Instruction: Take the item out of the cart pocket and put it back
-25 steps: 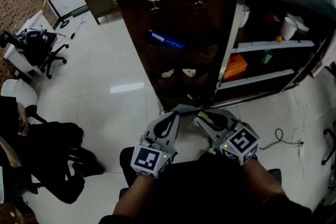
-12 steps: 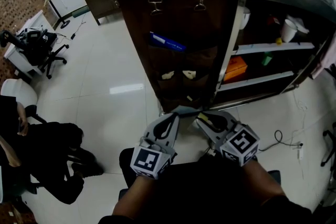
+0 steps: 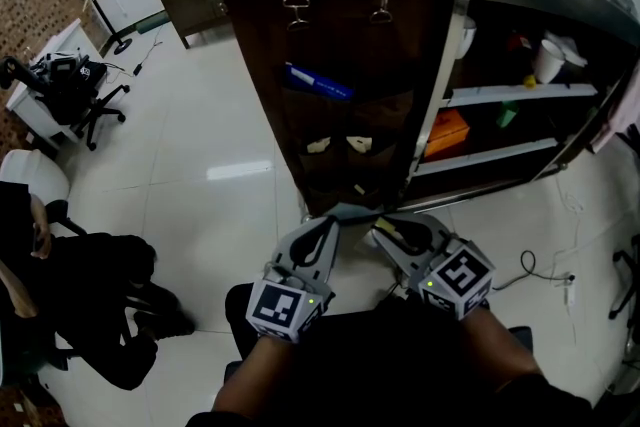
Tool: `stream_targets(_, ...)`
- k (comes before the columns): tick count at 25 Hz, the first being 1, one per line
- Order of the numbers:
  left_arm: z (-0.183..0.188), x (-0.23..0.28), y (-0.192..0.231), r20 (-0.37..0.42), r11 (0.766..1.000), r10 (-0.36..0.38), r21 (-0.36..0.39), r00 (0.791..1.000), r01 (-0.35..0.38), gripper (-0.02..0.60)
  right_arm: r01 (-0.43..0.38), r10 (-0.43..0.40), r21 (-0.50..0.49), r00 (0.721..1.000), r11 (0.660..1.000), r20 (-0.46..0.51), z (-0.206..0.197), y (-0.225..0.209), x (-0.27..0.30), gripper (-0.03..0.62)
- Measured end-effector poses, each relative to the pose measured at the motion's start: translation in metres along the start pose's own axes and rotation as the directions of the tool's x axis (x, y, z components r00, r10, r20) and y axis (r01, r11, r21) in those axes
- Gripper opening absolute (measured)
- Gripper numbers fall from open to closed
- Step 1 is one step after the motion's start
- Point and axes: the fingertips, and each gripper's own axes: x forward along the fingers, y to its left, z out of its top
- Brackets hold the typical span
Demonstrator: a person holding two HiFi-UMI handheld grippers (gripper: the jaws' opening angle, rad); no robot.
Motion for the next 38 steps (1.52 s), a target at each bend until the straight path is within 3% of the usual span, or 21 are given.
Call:
stream_targets(9,-0.005,0.001,0.004,-0.018,1.000,0.010,-0.015,1.000,-0.010,0.000,-0.019,0.021,-0.028,0.997,0.999,0.075,0.033,0.007,-0.009,0.089)
stream_targets(16,0.001,0.000,0.004,-0.008,0.999,0.019,0.031,1.000,-0.018,0.000,-0.007,0.015,-0.057,0.988,0.998,0.152,0.088,-0.003,-0.029,0.089)
stream_targets(21,0.003,-0.001,0.000,-0.001,0.999,0.014,0.041,1.000,-0.014,0.000,0.063,-0.033,-0.108,0.965,0.992,0.261,0.149,-0.020,-0.047,0.089)
stream_targets(29,0.001,-0.001,0.002,0.001,0.999,0.016,0.044,1.000,-0.016,0.000,0.115,-0.032,-0.216,0.935,0.970,0.352,0.236,-0.024,-0.063,0.089)
stream_targets(35,-0.003,0.000,0.004,-0.010,0.999,0.019,0.043,1.000,-0.018,0.000,0.191,-0.082,-0.203,0.890,0.960,0.449,0.291,-0.048,-0.079,0.089)
stream_targets(38,-0.001,-0.001,0.003,-0.002,0.999,0.016,0.048,1.000,-0.016,0.000,0.228,-0.115,-0.206,0.885,0.952,0.450,0.301,-0.063,-0.073,0.089)
